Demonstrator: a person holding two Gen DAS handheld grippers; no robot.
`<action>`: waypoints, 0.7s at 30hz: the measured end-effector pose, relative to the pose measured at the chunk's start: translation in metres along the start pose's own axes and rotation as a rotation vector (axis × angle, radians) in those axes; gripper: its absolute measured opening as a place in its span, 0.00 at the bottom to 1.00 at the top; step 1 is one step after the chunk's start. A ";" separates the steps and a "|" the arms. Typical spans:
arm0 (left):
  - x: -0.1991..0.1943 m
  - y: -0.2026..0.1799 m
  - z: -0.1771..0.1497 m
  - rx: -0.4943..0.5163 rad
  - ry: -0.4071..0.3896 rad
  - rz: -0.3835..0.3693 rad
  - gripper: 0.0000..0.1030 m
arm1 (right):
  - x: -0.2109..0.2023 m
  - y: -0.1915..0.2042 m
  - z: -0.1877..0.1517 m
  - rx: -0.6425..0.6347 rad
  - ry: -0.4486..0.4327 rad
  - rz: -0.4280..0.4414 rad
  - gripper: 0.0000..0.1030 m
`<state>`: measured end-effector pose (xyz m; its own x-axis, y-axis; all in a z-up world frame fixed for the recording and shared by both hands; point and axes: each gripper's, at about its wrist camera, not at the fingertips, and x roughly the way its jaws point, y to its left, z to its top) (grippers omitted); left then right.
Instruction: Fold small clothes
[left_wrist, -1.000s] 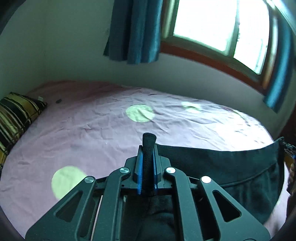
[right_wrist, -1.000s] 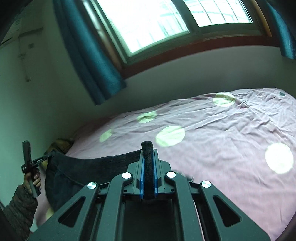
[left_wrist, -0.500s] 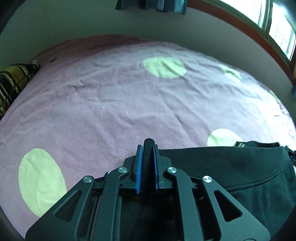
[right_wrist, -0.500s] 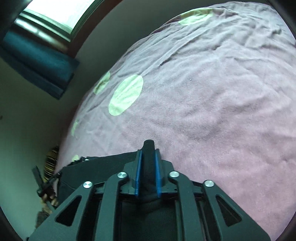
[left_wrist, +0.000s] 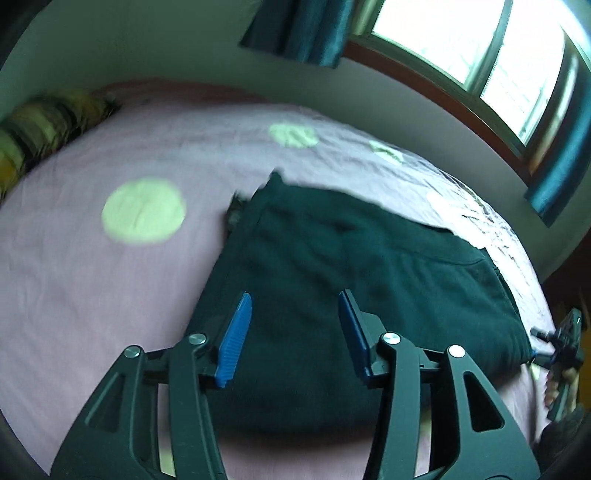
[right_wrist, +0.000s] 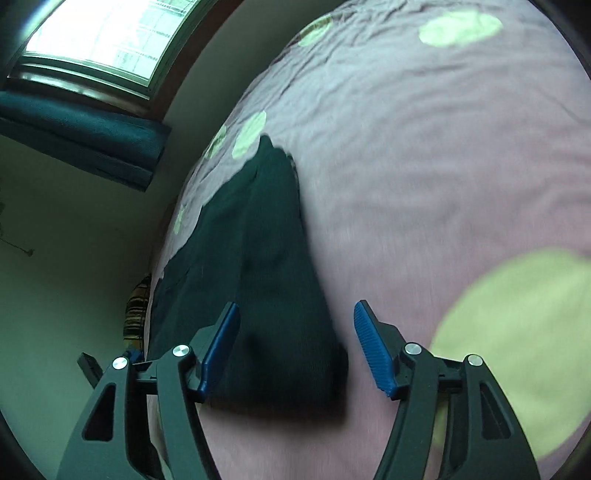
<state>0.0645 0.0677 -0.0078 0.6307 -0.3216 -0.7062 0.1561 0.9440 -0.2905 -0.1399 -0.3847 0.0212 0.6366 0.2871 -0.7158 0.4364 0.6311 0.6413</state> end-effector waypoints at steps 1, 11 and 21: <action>0.000 0.011 -0.006 -0.046 0.008 0.001 0.48 | 0.000 -0.002 -0.005 -0.006 0.001 -0.003 0.64; 0.033 0.012 -0.028 0.034 0.032 0.186 0.43 | 0.011 -0.001 -0.010 -0.067 -0.024 -0.030 0.33; -0.008 0.019 -0.036 -0.003 -0.037 0.069 0.62 | -0.032 0.051 -0.010 -0.107 -0.140 -0.156 0.47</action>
<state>0.0352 0.0856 -0.0311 0.6676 -0.2526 -0.7003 0.1091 0.9637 -0.2437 -0.1445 -0.3542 0.0735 0.6516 0.0822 -0.7541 0.4717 0.7347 0.4876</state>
